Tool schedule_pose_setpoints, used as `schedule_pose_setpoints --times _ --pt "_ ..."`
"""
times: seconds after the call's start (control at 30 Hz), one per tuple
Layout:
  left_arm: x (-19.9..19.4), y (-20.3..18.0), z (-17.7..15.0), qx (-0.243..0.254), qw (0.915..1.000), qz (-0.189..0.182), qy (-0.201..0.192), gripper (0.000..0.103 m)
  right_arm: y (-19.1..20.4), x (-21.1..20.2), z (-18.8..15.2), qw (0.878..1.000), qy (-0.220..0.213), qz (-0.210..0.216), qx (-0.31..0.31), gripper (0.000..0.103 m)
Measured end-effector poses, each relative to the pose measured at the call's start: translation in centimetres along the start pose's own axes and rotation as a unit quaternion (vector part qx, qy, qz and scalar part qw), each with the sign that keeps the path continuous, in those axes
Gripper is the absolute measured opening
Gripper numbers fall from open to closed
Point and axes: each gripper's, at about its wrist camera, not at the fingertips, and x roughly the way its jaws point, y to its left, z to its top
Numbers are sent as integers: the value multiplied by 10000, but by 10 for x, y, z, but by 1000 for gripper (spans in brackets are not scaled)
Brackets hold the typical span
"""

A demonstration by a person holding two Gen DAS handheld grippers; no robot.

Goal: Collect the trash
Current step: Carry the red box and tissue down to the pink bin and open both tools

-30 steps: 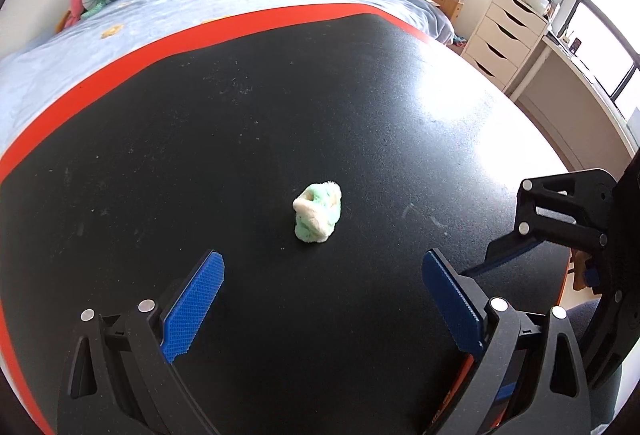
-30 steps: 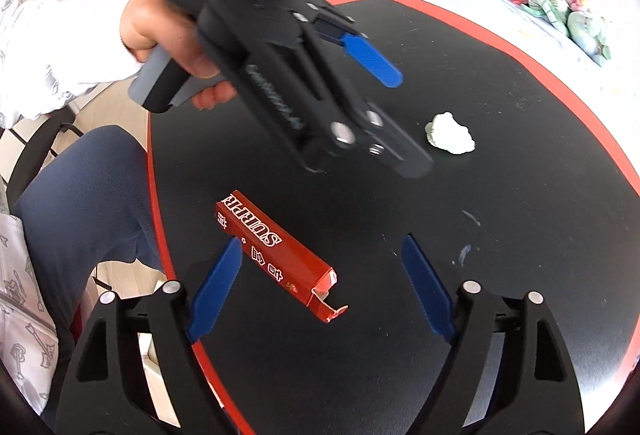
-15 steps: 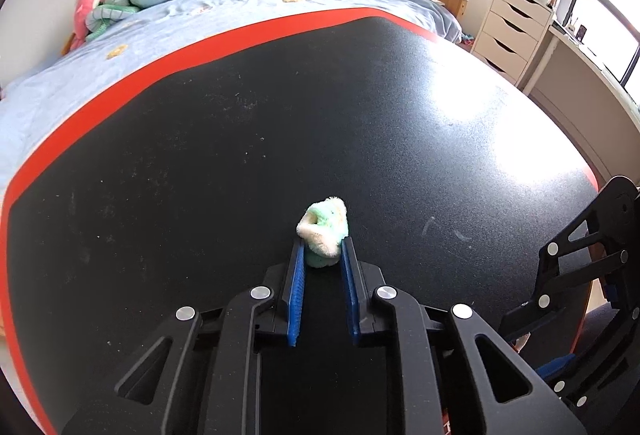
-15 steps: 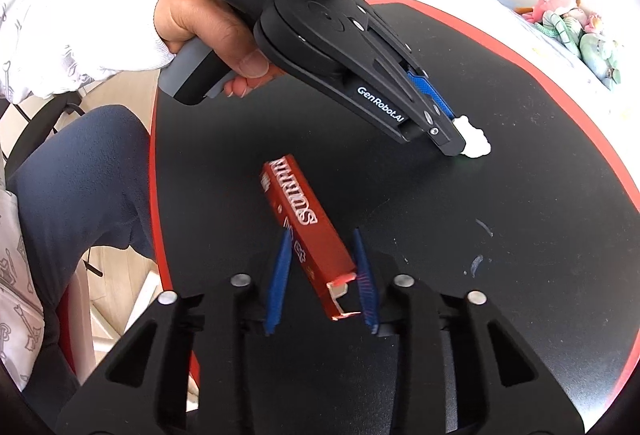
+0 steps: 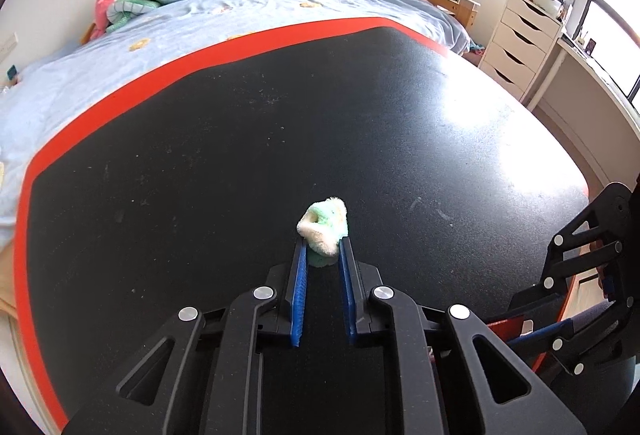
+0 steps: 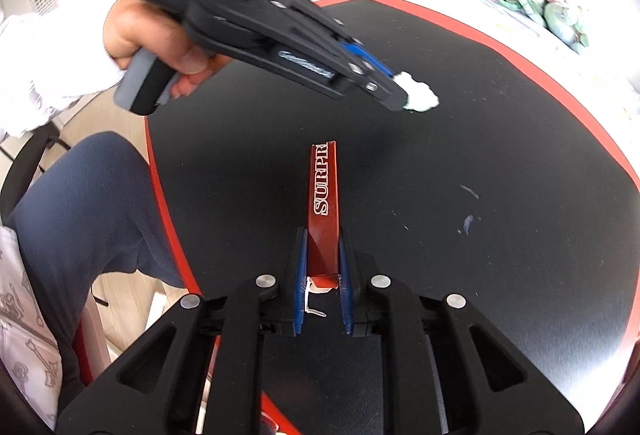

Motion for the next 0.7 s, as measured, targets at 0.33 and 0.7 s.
schedule_pose_setpoints --times 0.33,0.7 --pt "-58 -19 -24 -75 9998 -78 -173 15 18 -39 4 9968 -117 -442 661 14" --pt "-113 -62 -64 35 9991 -247 -336 15 55 -89 -17 9869 -450 -742 1358 14"
